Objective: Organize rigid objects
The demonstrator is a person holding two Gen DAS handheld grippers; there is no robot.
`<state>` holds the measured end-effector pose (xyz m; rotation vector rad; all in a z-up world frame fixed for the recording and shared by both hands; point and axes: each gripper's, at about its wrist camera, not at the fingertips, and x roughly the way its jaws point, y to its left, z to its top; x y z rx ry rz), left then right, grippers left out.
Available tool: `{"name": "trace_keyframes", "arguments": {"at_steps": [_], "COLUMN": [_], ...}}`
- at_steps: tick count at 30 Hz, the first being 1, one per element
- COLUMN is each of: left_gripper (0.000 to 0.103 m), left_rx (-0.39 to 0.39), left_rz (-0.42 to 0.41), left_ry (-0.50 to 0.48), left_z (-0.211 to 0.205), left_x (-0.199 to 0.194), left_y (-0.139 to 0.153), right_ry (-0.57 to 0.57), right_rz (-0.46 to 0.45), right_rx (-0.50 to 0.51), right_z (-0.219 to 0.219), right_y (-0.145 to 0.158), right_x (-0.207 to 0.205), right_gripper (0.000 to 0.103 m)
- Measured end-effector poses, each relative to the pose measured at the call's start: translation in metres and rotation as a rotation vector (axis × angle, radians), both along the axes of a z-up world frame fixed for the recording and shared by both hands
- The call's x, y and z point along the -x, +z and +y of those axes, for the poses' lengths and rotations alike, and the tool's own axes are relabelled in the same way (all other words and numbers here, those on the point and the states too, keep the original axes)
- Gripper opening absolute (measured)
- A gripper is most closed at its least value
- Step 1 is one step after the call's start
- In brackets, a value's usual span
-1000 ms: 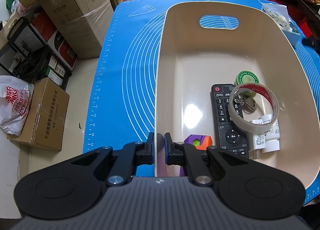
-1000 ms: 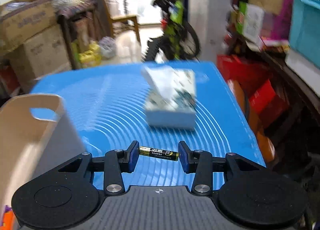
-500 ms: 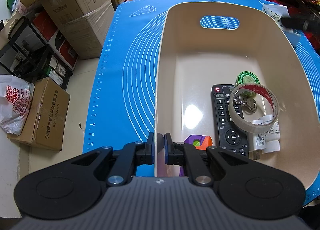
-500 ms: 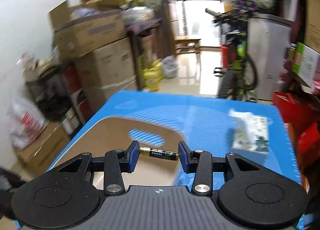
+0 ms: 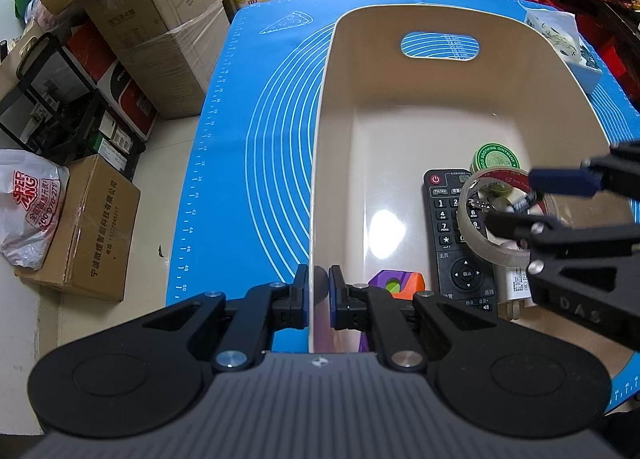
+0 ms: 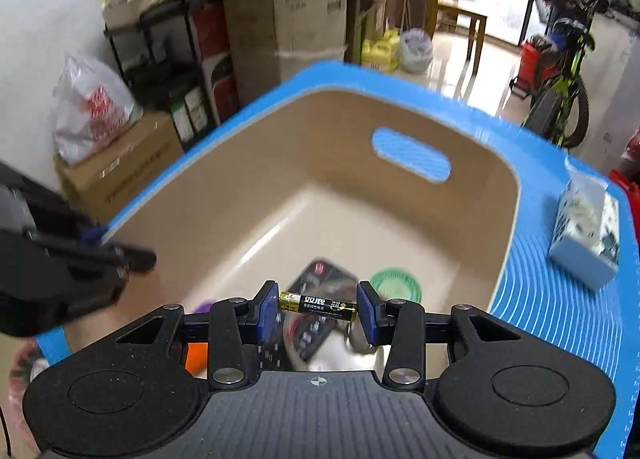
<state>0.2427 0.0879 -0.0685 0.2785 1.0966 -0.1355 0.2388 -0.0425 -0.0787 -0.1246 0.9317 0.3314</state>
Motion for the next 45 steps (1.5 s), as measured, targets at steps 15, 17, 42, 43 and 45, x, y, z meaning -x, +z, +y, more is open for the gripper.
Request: {"name": "trace_keyframes", "arguments": {"at_steps": [15, 17, 42, 43, 45], "left_gripper": [0.011, 0.015, 0.071, 0.071, 0.071], "left_rx": [0.014, 0.019, 0.144, 0.144, 0.14], "left_rz": [-0.001, -0.009, -0.253, -0.261, -0.276], "left_ry": [0.008, 0.008, -0.003, -0.005, -0.012], "left_z": [0.002, 0.002, -0.024, -0.025, -0.028], "left_x": [0.001, 0.002, 0.128, 0.135, 0.15], "left_y": [0.0, 0.001, 0.1, 0.103, 0.109], "right_ry": [-0.052, -0.072, -0.299, -0.302, -0.303], "right_rz": [0.012, 0.005, -0.123, -0.128, -0.14], "right_rx": [-0.055, -0.073, -0.111, -0.108, -0.097], "right_z": [-0.017, -0.022, -0.076, -0.078, -0.08], "right_y": [0.017, 0.023, 0.095, 0.099, 0.105], "right_x": [0.0, 0.001, 0.137, 0.147, 0.164], "right_gripper": [0.07, 0.073, 0.085, 0.085, 0.085]}}
